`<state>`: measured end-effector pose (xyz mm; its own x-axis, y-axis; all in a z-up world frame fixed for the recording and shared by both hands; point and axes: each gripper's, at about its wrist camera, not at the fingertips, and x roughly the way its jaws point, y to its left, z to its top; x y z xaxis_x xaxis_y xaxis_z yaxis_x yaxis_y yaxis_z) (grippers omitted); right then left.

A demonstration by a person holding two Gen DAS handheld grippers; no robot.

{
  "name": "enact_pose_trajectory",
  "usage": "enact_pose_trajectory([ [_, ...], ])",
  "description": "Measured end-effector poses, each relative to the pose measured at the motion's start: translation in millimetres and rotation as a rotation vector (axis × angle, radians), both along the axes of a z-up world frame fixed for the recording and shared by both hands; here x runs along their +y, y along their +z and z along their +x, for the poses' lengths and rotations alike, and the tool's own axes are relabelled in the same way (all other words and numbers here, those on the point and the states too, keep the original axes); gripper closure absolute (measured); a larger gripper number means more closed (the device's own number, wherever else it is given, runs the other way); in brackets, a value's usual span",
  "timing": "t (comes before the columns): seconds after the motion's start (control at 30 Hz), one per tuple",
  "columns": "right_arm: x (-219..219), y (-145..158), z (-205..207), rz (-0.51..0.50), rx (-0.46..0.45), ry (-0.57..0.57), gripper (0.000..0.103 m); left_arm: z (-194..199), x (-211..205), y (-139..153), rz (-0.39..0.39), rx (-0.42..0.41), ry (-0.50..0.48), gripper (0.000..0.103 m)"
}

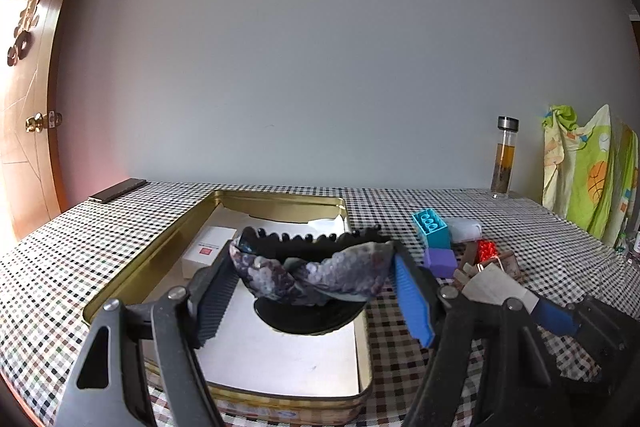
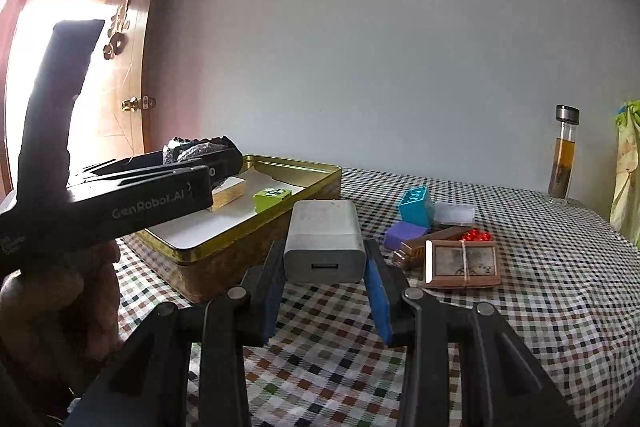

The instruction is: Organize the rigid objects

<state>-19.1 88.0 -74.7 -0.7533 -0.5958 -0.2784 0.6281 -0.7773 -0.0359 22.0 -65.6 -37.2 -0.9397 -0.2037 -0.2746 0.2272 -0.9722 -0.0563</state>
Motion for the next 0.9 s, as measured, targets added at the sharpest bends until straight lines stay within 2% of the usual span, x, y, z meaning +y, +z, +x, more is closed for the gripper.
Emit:
enact_pose_trajectory([
  [0.37, -12, 2, 4, 0.005, -0.014, 0.038, 0.063, 1, -20, 0, 0.022, -0.012, 0.031, 0.03],
  [0.6, -20, 12, 0, -0.001, 0.003, 0.059, 0.063, 0, -30, 0, 0.032, -0.024, 0.038, 0.03],
  [0.8, -26, 16, -9, -0.012, -0.021, 0.071, 0.063, 2, -38, 2, 0.025, -0.031, 0.06, 0.03],
  [0.9, -26, 16, -12, -0.011, -0.027, 0.071, 0.071, 3, -41, 3, 0.023, -0.029, 0.063, 0.03],
])
